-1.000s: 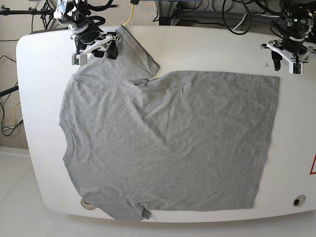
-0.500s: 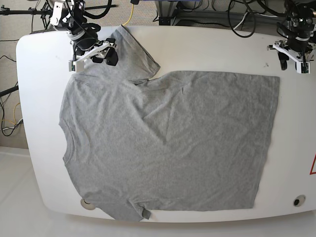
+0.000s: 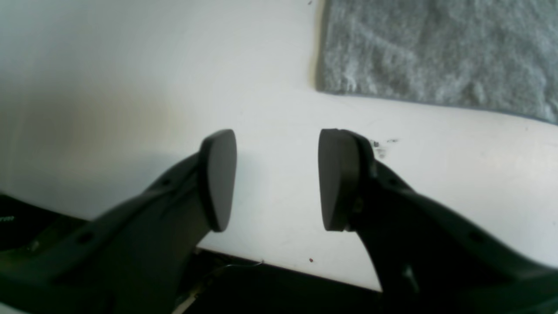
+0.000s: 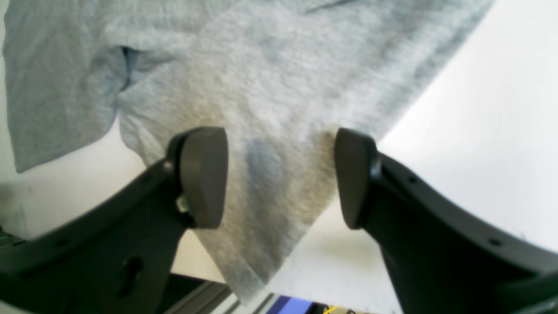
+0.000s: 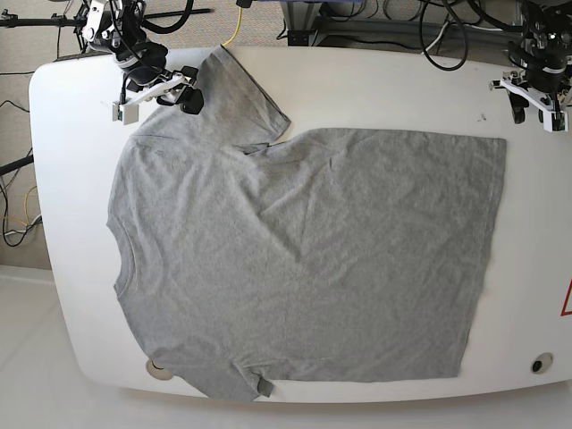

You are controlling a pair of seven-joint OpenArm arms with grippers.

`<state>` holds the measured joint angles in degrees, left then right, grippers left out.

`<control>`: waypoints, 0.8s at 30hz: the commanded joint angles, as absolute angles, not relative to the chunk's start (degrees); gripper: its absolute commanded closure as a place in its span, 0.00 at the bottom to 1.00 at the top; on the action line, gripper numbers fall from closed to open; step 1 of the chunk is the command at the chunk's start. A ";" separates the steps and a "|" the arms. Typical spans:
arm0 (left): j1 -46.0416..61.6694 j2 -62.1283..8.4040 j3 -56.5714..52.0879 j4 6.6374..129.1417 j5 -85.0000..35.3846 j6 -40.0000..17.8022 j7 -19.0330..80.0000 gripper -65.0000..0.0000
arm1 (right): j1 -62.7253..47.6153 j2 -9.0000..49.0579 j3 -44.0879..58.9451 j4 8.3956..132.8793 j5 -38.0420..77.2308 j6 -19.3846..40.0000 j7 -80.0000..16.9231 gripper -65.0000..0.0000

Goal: Fold the T-shirt properly
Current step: 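Grasp the sleeve edge with the right gripper and lift slightly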

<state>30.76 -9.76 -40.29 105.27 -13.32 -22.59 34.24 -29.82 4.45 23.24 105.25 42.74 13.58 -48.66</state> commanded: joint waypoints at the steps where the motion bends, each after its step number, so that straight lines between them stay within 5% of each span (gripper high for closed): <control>1: 30.96 -10.49 -40.78 105.94 -13.32 -22.34 32.84 0.56 | -30.21 4.74 23.46 105.44 43.08 13.86 -48.75 0.43; 24: 32.24 -10.47 -39.90 106.10 -14.08 -22.25 31.82 0.56 | -32.46 3.26 18.65 104.90 42.52 14.23 -49.19 0.41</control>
